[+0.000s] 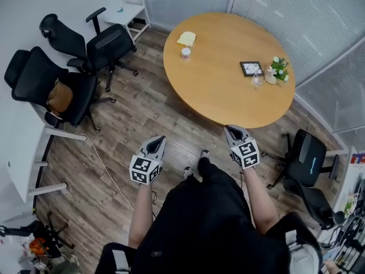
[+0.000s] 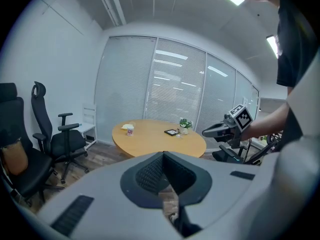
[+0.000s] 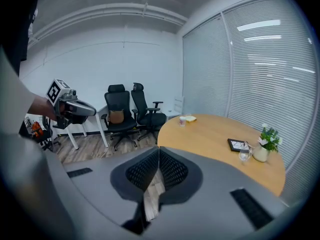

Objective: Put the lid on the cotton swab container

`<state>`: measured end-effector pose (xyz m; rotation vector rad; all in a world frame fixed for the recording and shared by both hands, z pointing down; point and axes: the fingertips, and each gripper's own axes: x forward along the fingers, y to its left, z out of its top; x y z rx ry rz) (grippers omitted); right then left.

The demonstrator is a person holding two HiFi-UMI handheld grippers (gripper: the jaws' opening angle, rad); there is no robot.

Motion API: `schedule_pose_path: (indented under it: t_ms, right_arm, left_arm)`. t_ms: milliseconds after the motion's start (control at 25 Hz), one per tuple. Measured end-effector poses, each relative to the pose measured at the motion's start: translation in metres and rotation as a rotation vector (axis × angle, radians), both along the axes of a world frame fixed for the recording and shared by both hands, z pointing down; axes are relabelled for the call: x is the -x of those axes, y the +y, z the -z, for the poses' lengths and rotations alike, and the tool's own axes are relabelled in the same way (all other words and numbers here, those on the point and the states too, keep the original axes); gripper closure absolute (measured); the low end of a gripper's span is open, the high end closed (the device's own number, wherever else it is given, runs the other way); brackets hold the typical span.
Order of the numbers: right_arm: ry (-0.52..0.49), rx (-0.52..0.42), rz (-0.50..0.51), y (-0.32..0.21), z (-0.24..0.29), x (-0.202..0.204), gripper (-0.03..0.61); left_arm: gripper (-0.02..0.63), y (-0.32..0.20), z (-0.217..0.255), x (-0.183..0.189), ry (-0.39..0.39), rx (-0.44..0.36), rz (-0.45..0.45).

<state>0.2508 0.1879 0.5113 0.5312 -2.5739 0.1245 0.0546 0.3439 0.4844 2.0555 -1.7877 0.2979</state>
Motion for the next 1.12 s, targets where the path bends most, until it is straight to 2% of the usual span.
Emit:
schedule_pose_path:
  t_ms: [480,1120]
  right_arm:
    - [-0.003,0.028,0.039,-0.051,-0.016,0.049,0.574]
    - [0.006,0.065,0.064,-0.159,-0.030,0.091,0.574]
  left_arm:
    - [0.607,-0.035,-0.008,0.042,-0.001,0.030,0.059]
    - [0.607,-0.148,-0.012,0.079,-0.005,0.062,0.063]
